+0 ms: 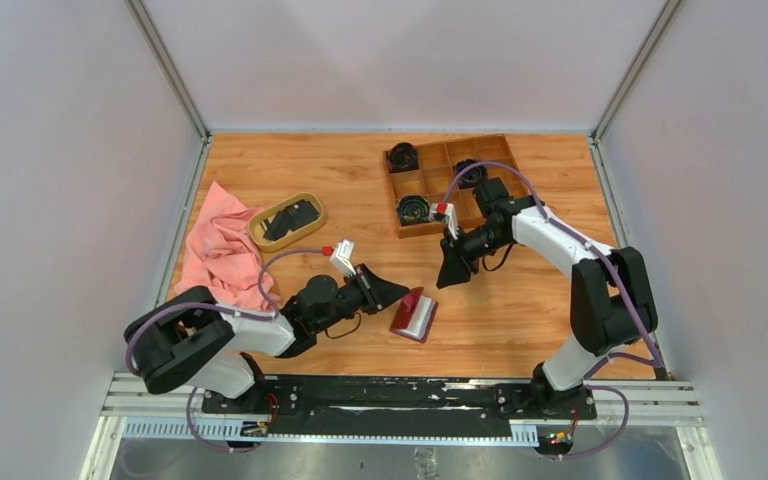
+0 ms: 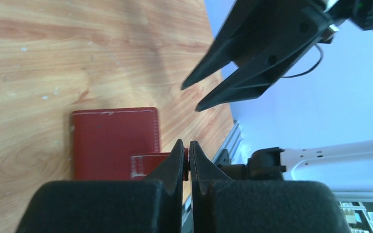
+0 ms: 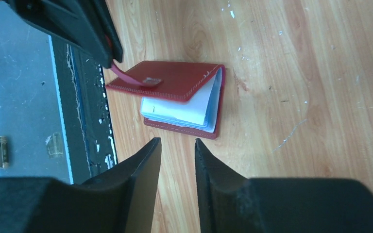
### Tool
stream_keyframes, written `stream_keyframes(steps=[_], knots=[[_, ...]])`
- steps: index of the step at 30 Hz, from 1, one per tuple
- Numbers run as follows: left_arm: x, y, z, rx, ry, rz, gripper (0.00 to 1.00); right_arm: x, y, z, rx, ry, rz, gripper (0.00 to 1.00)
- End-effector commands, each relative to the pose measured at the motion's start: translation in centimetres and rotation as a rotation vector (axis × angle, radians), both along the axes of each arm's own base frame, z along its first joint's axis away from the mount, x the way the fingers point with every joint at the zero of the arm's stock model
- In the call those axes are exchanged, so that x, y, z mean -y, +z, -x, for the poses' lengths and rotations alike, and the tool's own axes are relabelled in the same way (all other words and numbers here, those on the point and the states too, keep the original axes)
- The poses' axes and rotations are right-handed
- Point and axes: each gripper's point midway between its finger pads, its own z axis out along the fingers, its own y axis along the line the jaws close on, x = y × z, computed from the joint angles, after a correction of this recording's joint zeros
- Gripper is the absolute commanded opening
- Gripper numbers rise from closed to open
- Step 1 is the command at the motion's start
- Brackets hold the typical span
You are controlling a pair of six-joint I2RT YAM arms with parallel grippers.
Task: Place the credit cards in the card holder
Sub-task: Open the card holder at the center of the board.
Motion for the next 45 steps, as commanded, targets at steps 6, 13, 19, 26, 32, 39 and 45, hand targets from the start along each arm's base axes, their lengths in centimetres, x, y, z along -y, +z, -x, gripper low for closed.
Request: stream_keyframes(steps=[6,13,19,26,32,39,45], knots=[[-3.0,-5.7,-0.4,-0.060,0.089,-0.040,0.00,-1.0,-1.1,2.0,-0.099,0.066,0.018,0.27],[-7.4,-8.6,-1.5,-0.116,0.218,-0.078,0.00,-1.1,-2.1,1.9,-0.103,0.073,0.061,0.24],[-9.9,-12.6,-2.3,-0.193,0.324,-0.233,0.00,-1.7,-2.8,2.4,-0.036,0.123,0.092,0.38],[-14.2,-13.9,-3.4,-0.167,0.489,-0.445,0.07,-2.1,-2.5,2.5,0.065,0.169,0.084,0.43],[-15.4,-11.3,-4.8,-0.064,0.520,-0.577,0.21,-2.1,-4.4,3.8,0.157,0.285,0.180,0.34],[-16.0,-10.4,-4.6,-0.013,0.484,-0.637,0.43,-1.9,-5.8,4.9,0.165,0.374,0.259,0.10],[-15.1,-6.3,-3.8,0.150,0.387,-0.582,0.57,-1.2,-6.1,4.8,0.176,0.392,0.301,0.02]])
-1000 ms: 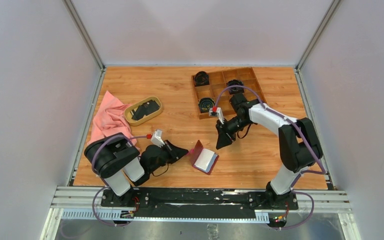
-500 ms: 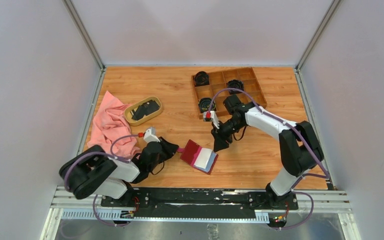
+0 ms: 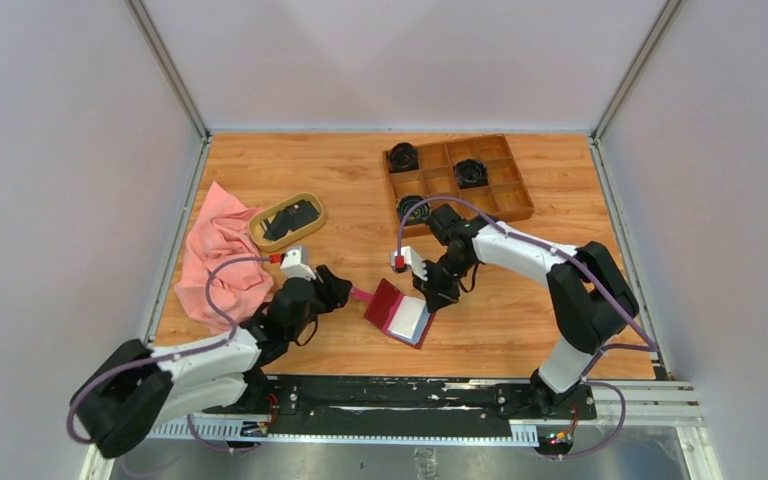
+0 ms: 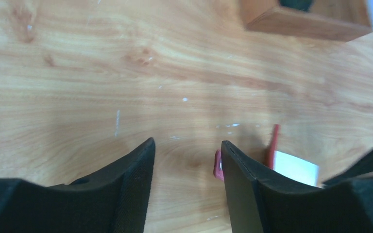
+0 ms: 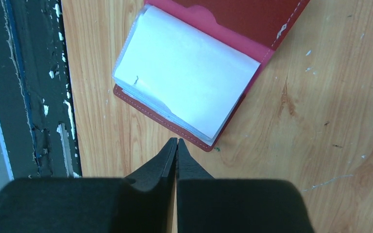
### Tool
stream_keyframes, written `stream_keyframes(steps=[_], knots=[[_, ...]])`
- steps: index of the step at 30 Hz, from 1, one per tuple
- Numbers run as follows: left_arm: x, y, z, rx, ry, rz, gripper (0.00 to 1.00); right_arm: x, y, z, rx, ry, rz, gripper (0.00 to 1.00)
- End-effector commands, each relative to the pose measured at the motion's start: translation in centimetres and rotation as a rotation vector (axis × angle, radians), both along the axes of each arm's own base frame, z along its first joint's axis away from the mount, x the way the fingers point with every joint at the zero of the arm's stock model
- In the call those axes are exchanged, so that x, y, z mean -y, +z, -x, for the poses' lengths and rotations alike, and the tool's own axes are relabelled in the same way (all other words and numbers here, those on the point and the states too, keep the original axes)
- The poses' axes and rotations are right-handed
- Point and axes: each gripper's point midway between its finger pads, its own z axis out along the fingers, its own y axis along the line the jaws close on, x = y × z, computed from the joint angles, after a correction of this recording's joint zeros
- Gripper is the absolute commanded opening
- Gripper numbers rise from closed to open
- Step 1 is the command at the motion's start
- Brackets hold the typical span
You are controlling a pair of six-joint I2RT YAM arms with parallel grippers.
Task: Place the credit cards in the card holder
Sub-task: Open the card holder at the center of the board.
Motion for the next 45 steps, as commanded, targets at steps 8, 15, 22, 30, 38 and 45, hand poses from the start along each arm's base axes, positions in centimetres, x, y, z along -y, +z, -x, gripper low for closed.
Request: stream_keyframes(steps=[8,15,22,30,38,45], knots=[[1.3,9.8,3.9,0.373,-0.317,0.072,1.00,-0.6,-1.5,0.4,-0.076,-0.024,0.072,0.00],[5.1,12.0,8.6,0.368,-0.629,0.204,0.94,-3.3,0.2,0.2,-0.164,-0.098,-0.006,0.00],[7.8,7.8,8.9,0.331,-0.660,-0.097,0.90,-4.8,1.0,0.8,-0.273,-0.125,-0.063,0.02],[9.2,6.1,7.5,0.334,-0.618,-0.349,1.00,-4.7,0.5,0.3,-0.351,-0.174,-0.069,0.06],[11.8,4.4,6.0,0.264,-0.613,-0.451,0.93,-3.9,0.8,-0.5,-0.355,-0.203,-0.084,0.07],[13.2,3.2,5.3,0.215,-0.590,-0.472,0.82,-3.6,0.5,-0.5,-0.364,-0.198,-0.072,0.07]])
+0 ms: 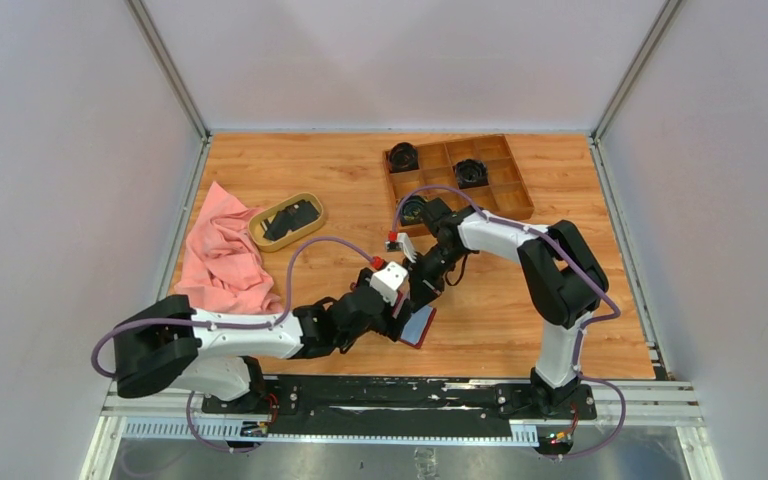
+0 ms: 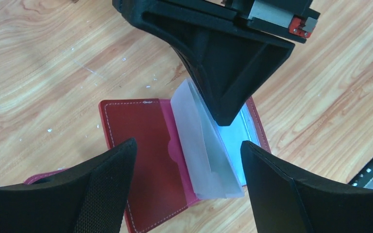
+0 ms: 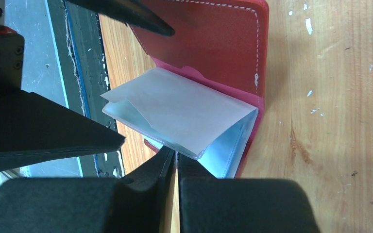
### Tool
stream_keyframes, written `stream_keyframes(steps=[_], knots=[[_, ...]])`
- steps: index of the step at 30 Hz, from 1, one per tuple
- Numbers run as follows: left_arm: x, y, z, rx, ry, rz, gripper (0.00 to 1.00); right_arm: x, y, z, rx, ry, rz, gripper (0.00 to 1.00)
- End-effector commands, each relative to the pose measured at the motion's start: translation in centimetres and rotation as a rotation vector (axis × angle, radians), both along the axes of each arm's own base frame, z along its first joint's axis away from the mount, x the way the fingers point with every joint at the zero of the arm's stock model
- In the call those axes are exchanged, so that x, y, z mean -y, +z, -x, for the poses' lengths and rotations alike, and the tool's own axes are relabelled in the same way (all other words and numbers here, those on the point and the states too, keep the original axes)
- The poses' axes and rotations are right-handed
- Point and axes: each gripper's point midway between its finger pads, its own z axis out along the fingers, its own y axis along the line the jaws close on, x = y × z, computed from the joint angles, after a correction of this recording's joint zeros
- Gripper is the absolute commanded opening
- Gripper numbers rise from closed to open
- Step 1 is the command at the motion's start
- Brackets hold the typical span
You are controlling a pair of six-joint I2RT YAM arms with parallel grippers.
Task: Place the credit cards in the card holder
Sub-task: Open the card holder at the center of the board.
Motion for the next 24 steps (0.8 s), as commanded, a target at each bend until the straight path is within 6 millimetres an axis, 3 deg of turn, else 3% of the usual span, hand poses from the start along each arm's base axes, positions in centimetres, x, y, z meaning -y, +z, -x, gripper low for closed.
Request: stream_keyframes(steps=[1,5,11,15,24], knots=[[0.5,-0.1,-0.8,0.009,0.053,-0.007,0.80,0.0,0.5,-0.1,-0.021,0.005,-0.012,0.08],[0.0,-1.1,-0.9,-0.002,0.085,-0.025,0.69,0.1,0.7,-0.2,-0.020,0.005,-0.017,0.08],[-1.9,-2.1,-1.4,-0.006,0.180,-0.029,0.34,0.8,1.4,-0.4,0.008,0.029,-0.038,0.09],[-2.5,-2.8,-1.2,-0.047,0.204,-0.001,0.20,1.6,2.5,-0.4,0.079,0.066,-0.060,0.09],[-3.2,-3.8,0.1,-0.172,0.166,0.160,0.14,2.8,7.4,0.5,0.411,0.174,-0.206,0.13]])
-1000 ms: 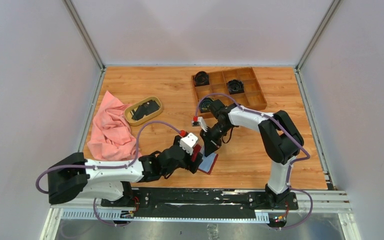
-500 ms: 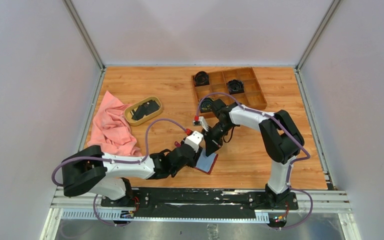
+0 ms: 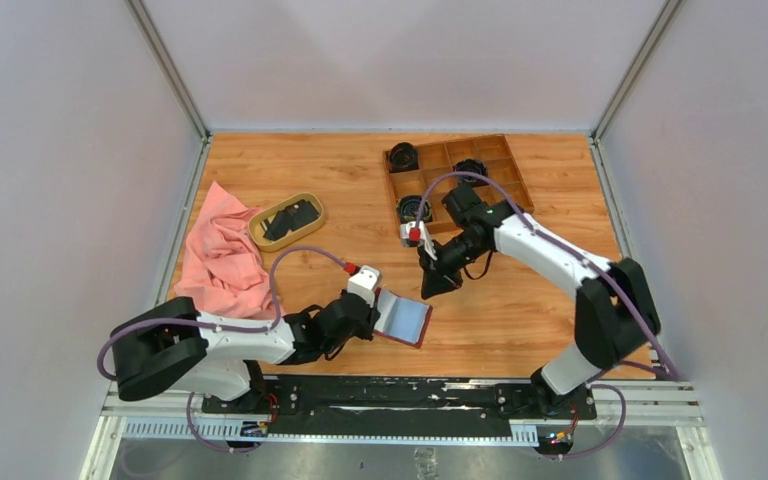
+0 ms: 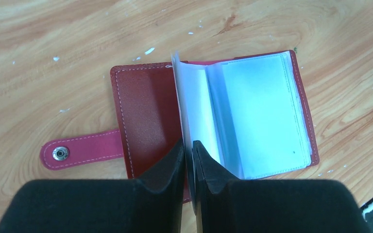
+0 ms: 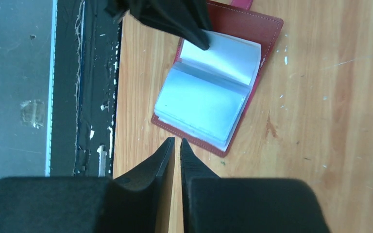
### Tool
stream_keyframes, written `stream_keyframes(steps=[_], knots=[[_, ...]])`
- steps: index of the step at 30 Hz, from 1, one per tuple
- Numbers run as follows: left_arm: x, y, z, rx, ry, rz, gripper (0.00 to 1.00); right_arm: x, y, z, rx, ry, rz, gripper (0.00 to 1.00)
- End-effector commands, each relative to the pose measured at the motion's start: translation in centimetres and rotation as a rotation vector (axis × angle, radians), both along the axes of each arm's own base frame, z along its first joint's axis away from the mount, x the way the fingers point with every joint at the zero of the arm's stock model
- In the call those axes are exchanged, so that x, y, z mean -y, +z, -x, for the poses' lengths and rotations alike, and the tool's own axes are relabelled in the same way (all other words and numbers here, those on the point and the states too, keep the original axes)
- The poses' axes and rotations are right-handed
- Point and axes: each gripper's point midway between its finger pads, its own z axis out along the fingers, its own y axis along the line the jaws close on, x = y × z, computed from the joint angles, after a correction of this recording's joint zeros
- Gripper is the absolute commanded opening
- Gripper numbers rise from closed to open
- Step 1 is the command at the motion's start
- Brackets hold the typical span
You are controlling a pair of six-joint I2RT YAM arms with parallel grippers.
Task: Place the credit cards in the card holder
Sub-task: Open the card holder at the center of the board.
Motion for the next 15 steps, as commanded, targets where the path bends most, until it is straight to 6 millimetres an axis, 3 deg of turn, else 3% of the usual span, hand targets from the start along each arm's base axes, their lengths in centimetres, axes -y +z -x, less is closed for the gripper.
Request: stream_keyframes(steps=[1,2,4,6,9,15], knots=[[0.5,1.0,0.4,-0.040,-0.014,0.165,0.14,0.9,2.0,1.0,0.169,0.067,-0.089,0.15],[0.5,1.1,0.6,-0.048,-0.028,0.185,0.14,0.9,2.3,1.1,0.216,0.078,-0.117,0.18],[0.7,1.2,1.0,-0.069,-0.061,0.217,0.15,0.9,2.2,1.7,0.325,0.144,-0.176,0.35],[1.0,1.1,1.4,-0.094,-0.090,0.228,0.15,1.1,0.5,2.6,0.487,0.314,-0.216,0.45],[1.3,0.5,2.2,-0.131,-0.128,0.228,0.15,1.8,-2.6,2.9,0.593,0.437,-0.126,0.46],[1.4,-1.0,2.6,-0.184,-0.128,0.227,0.14,1.3,-5.4,3.4,0.648,0.558,-0.027,0.43]])
